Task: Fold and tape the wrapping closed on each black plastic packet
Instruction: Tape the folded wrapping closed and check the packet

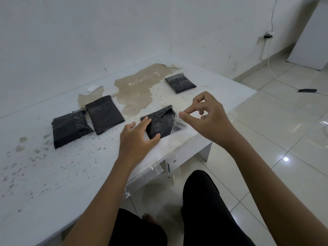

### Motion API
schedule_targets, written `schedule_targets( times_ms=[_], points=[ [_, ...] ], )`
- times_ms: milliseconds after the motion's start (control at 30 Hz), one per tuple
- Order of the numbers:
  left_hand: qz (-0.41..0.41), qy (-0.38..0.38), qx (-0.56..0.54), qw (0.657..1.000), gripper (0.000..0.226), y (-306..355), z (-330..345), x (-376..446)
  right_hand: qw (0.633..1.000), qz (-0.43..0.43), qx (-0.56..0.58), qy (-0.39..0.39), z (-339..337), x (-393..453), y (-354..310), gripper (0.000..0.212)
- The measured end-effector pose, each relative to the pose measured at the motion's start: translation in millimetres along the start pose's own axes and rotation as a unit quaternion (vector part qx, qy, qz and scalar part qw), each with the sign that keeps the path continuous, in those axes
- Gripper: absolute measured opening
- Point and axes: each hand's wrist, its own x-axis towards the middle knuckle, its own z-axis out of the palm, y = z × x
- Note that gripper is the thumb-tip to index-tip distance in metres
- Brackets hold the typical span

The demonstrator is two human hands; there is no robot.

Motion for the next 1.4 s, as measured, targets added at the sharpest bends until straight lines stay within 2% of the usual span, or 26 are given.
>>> schedule_targets(
  times_ms=[133, 300, 433, 633, 800, 900, 1033, 1133, 1300, 1400],
  points=[
    [-0.001, -0.009, -0.015, 1.000, 0.072, -5, 1, 3, 0.997, 0.007, 0.070, 0.043, 0, 2, -10, 0.006],
    [0.039, -0.002, 0.044, 0.998, 0.069, -13, 6, 9, 0.996, 0.000, 0.086, 0.031, -1, 13, -31, 0.011],
    [0.043, 0.006, 0.046, 0.998, 0.062, -15, 8, 12, 0.994, 0.007, 0.113, 0.005, 11, 32, -47, 0.013],
    [-0.005, 0.005, -0.064, 0.998, 0.076, -14, 2, 11, 0.984, -0.009, 0.172, -0.043, 32, 59, -72, 0.009],
    [-0.025, -0.064, -0.124, 0.990, 0.090, -17, -9, 19, 0.970, 0.018, 0.229, -0.073, 44, 69, -76, 0.018],
    [-0.064, -0.088, -0.208, 0.972, 0.085, -18, -12, 26, 0.959, 0.063, 0.264, -0.086, 53, 69, -68, 0.022],
    [-0.114, -0.092, -0.315, 0.938, 0.100, -13, -21, 34, 0.955, 0.098, 0.266, -0.091, 61, 68, -61, 0.022],
    [-0.130, -0.098, -0.330, 0.930, 0.104, -10, -27, 38, 0.954, 0.109, 0.262, -0.094, 63, 71, -59, 0.021],
    [-0.132, -0.043, -0.329, 0.934, 0.080, 7, -37, 45, 0.954, 0.099, 0.261, -0.106, 63, 75, -61, 0.021],
    [-0.144, -0.062, -0.307, 0.939, 0.081, 6, -36, 50, 0.953, 0.099, 0.264, -0.111, 62, 77, -61, 0.022]
  ],
)
